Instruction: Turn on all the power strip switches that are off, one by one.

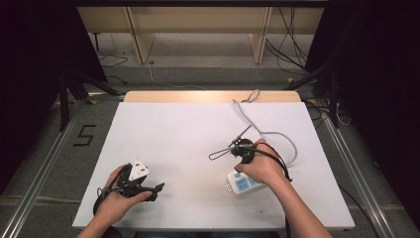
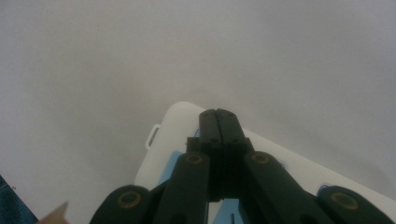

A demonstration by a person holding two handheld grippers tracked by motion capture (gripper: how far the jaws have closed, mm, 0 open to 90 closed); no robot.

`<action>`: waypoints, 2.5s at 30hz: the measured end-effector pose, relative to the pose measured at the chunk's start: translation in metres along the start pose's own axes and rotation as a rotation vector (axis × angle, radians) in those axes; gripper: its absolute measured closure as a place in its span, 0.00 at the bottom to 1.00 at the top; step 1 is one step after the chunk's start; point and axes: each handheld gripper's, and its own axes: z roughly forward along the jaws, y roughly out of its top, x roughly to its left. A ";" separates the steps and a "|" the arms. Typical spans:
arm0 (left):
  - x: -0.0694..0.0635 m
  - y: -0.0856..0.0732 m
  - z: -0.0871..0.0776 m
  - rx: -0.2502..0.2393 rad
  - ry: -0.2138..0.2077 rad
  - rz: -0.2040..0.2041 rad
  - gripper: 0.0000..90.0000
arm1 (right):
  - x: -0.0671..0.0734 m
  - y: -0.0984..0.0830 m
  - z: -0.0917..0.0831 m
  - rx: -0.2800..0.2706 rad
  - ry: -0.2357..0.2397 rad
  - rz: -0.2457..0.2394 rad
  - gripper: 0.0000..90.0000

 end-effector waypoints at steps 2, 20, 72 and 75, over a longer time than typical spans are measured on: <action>0.000 0.000 0.000 0.002 0.000 0.002 0.20 | 0.000 0.000 0.001 -0.003 0.000 0.000 1.00; 0.001 0.000 0.000 0.002 0.001 -0.001 0.20 | 0.003 0.001 0.009 0.013 0.002 -0.009 1.00; 0.000 0.000 0.000 0.002 0.000 -0.001 0.20 | 0.005 0.003 0.020 0.057 -0.025 -0.012 1.00; 0.000 0.000 0.000 0.002 -0.001 -0.001 0.20 | 0.005 0.003 0.020 0.056 -0.022 -0.013 1.00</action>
